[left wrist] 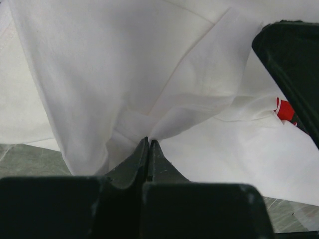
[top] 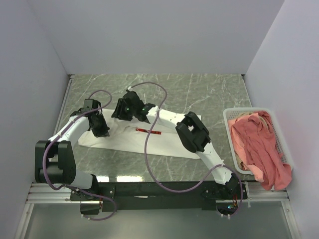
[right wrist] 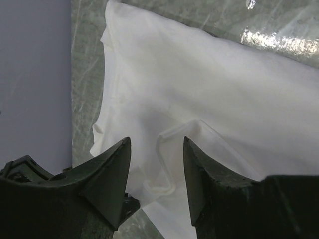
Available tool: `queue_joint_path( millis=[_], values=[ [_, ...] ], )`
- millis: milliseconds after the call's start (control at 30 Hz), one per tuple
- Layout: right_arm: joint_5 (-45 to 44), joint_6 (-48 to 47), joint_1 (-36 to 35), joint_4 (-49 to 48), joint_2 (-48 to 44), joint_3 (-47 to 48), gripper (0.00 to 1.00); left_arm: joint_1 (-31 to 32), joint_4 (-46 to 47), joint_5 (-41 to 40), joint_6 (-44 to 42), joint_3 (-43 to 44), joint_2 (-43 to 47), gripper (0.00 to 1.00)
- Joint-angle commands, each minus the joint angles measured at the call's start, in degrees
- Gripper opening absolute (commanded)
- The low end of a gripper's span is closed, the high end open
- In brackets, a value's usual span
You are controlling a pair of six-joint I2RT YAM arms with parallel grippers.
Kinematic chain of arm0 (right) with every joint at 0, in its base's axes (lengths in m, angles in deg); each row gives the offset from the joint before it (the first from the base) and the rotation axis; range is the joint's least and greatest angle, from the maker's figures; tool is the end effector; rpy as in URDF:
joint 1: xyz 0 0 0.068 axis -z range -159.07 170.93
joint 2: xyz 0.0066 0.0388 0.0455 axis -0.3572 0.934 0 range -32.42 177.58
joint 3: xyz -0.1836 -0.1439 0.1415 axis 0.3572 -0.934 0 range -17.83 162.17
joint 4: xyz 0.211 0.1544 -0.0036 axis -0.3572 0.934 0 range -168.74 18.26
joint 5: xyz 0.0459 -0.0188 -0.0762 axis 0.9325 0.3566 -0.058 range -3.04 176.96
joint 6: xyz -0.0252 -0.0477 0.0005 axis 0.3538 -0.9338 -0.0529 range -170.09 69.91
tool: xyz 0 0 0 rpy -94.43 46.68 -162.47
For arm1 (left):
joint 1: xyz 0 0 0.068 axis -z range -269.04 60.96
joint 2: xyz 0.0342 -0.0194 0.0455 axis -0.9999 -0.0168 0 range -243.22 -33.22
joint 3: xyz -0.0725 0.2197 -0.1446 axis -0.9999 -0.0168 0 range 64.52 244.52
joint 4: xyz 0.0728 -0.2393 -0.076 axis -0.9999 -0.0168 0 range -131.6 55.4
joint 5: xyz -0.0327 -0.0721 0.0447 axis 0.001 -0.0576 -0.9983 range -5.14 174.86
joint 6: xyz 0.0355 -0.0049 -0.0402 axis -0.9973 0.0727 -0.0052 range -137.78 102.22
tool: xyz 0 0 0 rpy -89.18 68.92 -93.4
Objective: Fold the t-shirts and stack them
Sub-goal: Fold the tshirt
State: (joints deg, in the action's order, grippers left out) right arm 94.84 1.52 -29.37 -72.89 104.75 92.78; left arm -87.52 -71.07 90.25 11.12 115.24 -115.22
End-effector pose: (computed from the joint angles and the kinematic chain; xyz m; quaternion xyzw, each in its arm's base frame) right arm 0.3488 0.4276 0.1786 -0.0231 0.8746 0.4112 0.2560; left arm 0.2651 -0.0104 0.1978 -0.2232 0.9544 -0.0951 0.1739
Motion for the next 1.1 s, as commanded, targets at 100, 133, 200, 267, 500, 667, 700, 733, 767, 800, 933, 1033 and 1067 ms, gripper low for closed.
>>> queue_joint_path(
  millis=[100, 133, 200, 267, 500, 667, 700, 733, 767, 800, 933, 1033, 1067],
  values=[
    [-2.34, 1.82, -1.11, 1.27, 2.49, 4.44, 0.51, -0.11, 0.17, 1.38, -1.22, 1.31, 1.58, 0.01],
    [-2.52, 1.91, -1.11, 1.53, 2.67, 4.96, 0.51, -0.11, 0.17, 1.38, -1.22, 1.31, 1.75, 0.01],
    [-2.69, 2.09, -1.11, 1.89, 2.93, 5.14, 0.49, -0.11, 0.17, 1.29, -1.22, 1.23, 1.66, 0.01],
    [-2.96, 2.35, -1.11, 2.06, 3.02, 5.06, 0.47, -0.03, 0.17, 1.38, -1.22, 1.22, 1.66, 0.01],
    [-4.01, 2.79, -1.2, 0.22, 0.4, 1.64, 0.25, -0.11, 0.08, 0.16, -0.96, 1.31, 1.93, 0.01],
    [-4.89, 2.44, -1.2, -0.57, -2.6, -0.91, 0.06, -0.11, -0.18, -1.69, -0.43, 1.49, 2.54, 0.01],
    [-4.89, 2.35, -1.11, -1.44, -3.99, -2.66, 0.03, -0.11, -0.1, -2.04, -0.34, 1.58, 2.72, 0.01],
    [-4.98, 2.35, -1.2, -1.8, -4.79, -3.55, 0.02, -0.11, -0.36, -2.83, -0.08, 1.75, 2.81, 0.01],
    [-5.07, 2.35, -1.2, -2.15, -5.58, -4.51, 0.0, -0.11, -0.44, -3.27, -0.08, 1.84, 2.81, 0.01],
    [-5.33, 2.35, -1.29, -2.85, -7.16, -6.44, 0.0, -0.11, -0.45, -3.63, 0.1, 2.01, 3.07, 0.01],
    [-5.94, 2.09, -1.29, -4.26, -11.03, -10.66, 0.0, -0.55, -0.18, -4.86, 0.89, 1.93, 3.68, 0.01],
    [-6.38, 2.0, -1.55, -4.35, -13.58, -12.78, 0.0, -0.99, 0.08, -5.21, 1.85, 1.84, 4.04, 0.01],
    [-6.56, 2.0, -1.64, -4.35, -14.11, -13.22, 0.0, -1.17, 0.17, -5.21, 2.03, 1.75, 4.21, 0.01]
  ],
)
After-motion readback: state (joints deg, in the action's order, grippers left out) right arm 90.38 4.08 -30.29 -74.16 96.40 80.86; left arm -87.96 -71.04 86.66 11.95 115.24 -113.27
